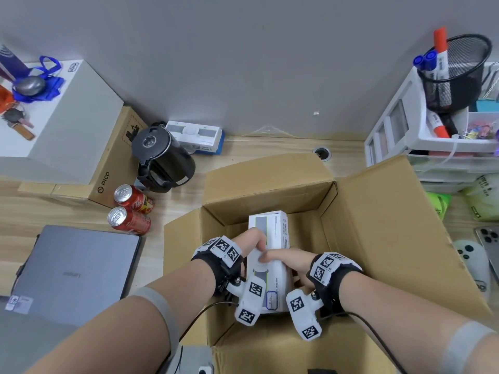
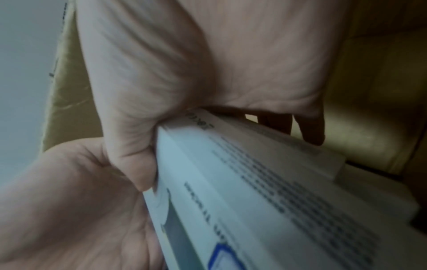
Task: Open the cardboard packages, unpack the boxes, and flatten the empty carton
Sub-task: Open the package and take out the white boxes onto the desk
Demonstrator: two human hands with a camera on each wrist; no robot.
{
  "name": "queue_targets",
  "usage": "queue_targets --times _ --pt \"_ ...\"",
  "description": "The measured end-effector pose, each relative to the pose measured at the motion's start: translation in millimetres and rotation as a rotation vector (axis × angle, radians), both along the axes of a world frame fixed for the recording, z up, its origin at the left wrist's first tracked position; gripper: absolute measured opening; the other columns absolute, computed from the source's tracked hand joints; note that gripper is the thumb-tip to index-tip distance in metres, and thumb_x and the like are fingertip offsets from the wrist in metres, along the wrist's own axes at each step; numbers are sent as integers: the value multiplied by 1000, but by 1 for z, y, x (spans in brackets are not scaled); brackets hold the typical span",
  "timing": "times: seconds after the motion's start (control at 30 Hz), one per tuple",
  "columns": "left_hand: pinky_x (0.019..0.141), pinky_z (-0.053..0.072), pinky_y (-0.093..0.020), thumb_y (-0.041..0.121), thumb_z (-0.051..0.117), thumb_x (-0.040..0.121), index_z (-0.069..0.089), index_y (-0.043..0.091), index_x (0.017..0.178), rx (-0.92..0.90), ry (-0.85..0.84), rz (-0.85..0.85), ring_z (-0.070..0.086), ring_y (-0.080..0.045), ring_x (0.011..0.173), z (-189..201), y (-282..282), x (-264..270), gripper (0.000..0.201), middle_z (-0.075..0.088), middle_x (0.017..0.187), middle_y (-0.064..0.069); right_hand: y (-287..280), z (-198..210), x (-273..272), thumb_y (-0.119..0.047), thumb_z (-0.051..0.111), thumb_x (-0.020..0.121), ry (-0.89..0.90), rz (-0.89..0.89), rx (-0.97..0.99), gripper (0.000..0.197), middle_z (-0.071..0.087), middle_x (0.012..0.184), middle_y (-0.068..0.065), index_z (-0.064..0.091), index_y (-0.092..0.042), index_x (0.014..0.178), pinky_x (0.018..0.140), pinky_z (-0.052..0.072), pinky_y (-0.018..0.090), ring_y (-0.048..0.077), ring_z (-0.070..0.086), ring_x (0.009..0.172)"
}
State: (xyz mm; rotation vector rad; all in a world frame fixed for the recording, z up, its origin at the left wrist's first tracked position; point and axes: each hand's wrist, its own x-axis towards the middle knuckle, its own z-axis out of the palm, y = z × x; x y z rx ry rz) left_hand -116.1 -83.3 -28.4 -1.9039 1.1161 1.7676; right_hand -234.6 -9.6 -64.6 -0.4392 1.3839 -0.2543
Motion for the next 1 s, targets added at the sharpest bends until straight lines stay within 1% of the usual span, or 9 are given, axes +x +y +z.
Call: queue_targets --times 0.1,0.17,0.23,0.33,0.47,0.6,0.73,0.93,1.0 --pt "94 39 -34 14 69 51 46 8 73 46 87 62 54 -24 74 -20 -9 13 32 52 80 -14 2 9 -4 -34 82 65 -14 -16 -26 54 78 103 5 68 -19 115 99 50 41 24 71 102" --pt "102 37 -51 18 70 28 55 12 91 150 144 166 59 -34 91 -50 -11 27 66 59 97 -17 1 20 -10 -29 79 74 -24 -10 -52 46 77 107 7 68 -16 117 91 53 36 26 71 104" --pt "95 41 -48 20 70 34 55 21 104 170 198 145 56 -36 95 -23 -7 28 72 56 105 -14 0 34 -19 -24 76 79 -50 11 -56 42 75 110 12 67 -13 119 88 55 36 27 71 102" --pt "79 56 -37 27 61 67 65 12 114 160 221 46 63 -33 94 68 1 12 50 68 112 -12 -2 61 -37 -21 75 75 -99 75 -96 49 73 115 15 66 -11 121 91 55 38 28 70 101" --pt "109 41 -45 50 69 59 67 22 126 -119 270 -170 60 -18 106 116 -21 16 72 71 117 0 -10 106 -52 -21 74 72 -126 192 -187 59 68 125 16 60 -12 129 101 51 44 31 66 113" --pt "107 42 -47 50 76 69 65 18 123 -136 350 -398 64 -24 105 156 -48 29 64 73 112 -3 -15 146 -51 -22 77 73 -145 338 -267 68 62 134 16 53 -17 136 110 40 54 36 58 124" --pt "113 41 -53 37 80 72 52 1 141 -10 387 -559 55 -40 131 168 -59 44 83 58 141 -22 -12 167 -37 -12 70 79 -202 498 -324 65 62 133 14 47 -16 140 109 41 55 32 59 121" --pt "75 59 -32 40 84 62 66 7 120 12 465 -471 71 -26 92 142 -48 56 70 72 112 -15 -3 164 -25 -33 79 74 -156 562 -303 70 61 136 16 53 -18 136 108 37 64 39 55 127" --pt "81 55 -36 42 84 58 66 9 117 -70 474 -389 67 -29 97 135 -47 66 70 69 115 -17 -5 166 -30 -44 80 71 -123 549 -273 74 62 135 14 53 -20 136 109 37 63 37 56 126"
